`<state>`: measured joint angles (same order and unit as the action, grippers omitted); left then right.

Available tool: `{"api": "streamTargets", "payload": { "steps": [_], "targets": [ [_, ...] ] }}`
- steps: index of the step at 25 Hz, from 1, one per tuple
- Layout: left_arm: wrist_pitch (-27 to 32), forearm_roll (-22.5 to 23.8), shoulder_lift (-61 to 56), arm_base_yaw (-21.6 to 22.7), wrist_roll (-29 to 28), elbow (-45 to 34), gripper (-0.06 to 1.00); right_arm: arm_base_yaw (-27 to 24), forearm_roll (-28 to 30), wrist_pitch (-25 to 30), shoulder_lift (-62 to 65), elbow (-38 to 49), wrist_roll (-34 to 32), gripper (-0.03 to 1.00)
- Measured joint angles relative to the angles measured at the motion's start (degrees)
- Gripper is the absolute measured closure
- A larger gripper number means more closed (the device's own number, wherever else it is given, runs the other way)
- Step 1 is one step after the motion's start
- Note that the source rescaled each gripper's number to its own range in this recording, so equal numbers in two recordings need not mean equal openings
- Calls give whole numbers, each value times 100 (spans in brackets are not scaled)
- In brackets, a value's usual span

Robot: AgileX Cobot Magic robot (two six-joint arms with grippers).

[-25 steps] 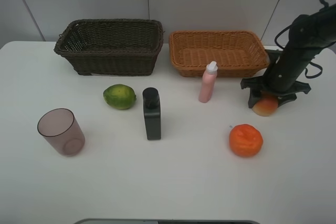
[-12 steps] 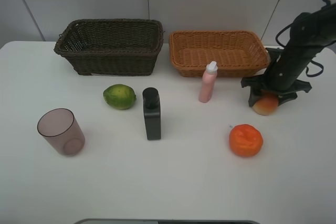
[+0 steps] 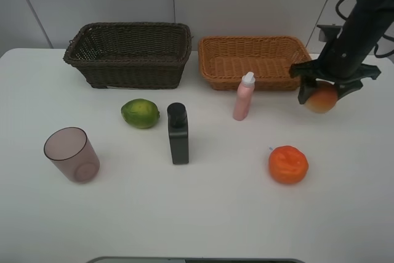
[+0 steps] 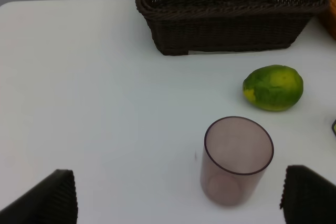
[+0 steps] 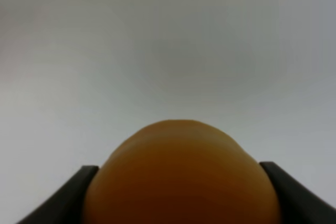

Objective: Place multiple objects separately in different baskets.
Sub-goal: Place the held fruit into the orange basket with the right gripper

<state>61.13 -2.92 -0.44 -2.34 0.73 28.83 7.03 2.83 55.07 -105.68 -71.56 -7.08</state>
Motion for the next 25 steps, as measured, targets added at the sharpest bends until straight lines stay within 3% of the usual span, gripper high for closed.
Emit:
{"api": "streamTargets", "payload": {
  "steps": [14,19,25],
  "targets": [
    [0,0,0,0,0,0,-4,602,12,1060,-1235,-2951,478,55],
    [0,0,0,0,0,0,-4,646,61,991,-1874,-3831,478,55],
    [0,0,0,0,0,0,-4,647,137,419,-2347,-3912,478,55]
  ]
}}
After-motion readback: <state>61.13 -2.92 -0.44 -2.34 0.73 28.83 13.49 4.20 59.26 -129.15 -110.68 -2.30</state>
